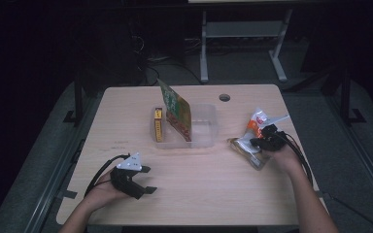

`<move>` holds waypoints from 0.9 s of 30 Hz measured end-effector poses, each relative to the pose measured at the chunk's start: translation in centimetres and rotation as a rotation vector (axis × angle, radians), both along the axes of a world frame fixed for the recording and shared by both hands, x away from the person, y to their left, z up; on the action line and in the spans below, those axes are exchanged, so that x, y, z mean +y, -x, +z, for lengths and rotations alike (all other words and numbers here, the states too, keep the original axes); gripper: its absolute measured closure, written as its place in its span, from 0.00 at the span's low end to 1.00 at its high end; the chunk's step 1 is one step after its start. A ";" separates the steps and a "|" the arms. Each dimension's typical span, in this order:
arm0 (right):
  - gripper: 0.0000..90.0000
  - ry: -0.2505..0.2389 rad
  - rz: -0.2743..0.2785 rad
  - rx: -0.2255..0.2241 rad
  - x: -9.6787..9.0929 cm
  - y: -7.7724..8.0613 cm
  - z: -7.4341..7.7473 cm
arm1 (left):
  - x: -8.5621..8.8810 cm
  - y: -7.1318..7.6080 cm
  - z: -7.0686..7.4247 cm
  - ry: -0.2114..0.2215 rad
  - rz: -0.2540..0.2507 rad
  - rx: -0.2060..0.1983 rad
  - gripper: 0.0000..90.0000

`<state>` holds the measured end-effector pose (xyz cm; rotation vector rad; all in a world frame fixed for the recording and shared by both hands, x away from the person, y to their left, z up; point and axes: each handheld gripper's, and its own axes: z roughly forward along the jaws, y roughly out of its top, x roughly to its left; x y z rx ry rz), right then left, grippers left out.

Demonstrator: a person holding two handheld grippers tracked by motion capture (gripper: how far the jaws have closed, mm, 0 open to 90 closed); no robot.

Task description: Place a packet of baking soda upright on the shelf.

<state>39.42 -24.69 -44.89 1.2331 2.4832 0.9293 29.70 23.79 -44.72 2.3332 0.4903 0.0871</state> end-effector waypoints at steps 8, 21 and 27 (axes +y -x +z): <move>1.00 0.047 0.089 -0.002 1.8 1.7 0.3 | 0.0 0.0 0.0 0.005 0.006 -0.002 0.23; 1.00 0.053 0.233 0.014 4.2 3.0 0.5 | 0.0 -0.1 0.1 0.007 0.004 -0.003 0.23; 1.00 0.058 0.300 0.030 6.0 3.9 0.6 | 0.1 -0.1 0.2 0.008 0.005 -0.006 0.23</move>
